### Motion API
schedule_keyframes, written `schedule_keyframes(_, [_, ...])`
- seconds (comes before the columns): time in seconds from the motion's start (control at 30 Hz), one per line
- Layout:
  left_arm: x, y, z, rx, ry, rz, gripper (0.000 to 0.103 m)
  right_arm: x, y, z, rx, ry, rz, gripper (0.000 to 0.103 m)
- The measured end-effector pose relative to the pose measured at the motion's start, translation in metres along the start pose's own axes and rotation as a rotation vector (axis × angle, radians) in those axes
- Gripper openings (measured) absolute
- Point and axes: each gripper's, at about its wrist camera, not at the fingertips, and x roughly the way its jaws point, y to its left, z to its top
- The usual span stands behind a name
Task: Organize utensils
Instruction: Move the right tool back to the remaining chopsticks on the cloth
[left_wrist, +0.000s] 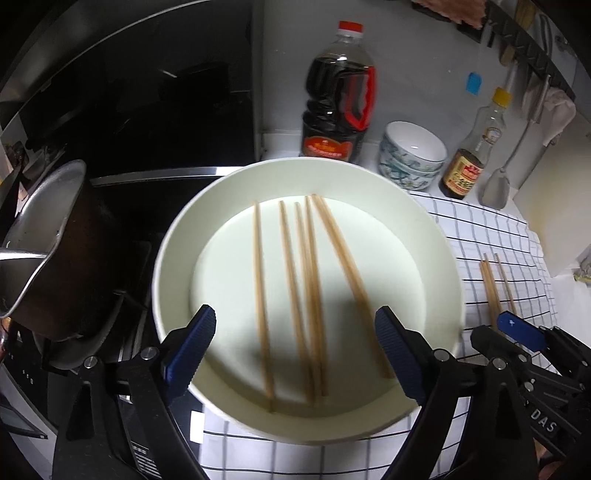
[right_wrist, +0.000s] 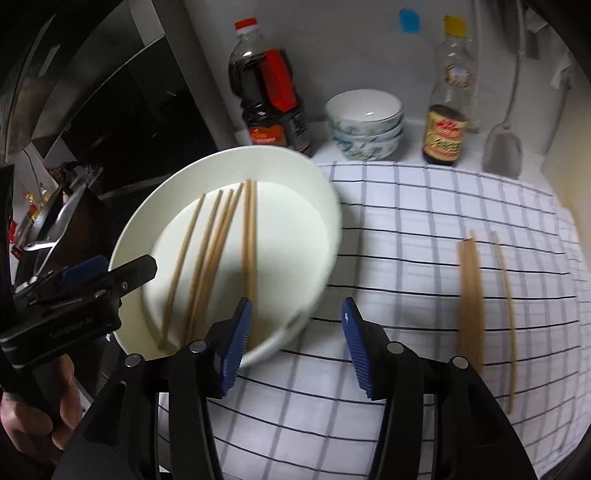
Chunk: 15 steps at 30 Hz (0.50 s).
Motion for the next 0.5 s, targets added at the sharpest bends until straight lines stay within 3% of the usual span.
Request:
schedule_keyframes(0.17, [-0.004, -0.031, -0.003, 0.026, -0.009, -0.046, 0.088, -0.020, -0.030, -0.011, 0.044, -0.014, -0.035, 0.049])
schedule_keyframes(0.5, [-0.004, -0.133, -0.020, 0.107, -0.009, -0.139, 0.093, -0.053, -0.137, -0.047, 0.126, -0.021, -0.145, 0.055])
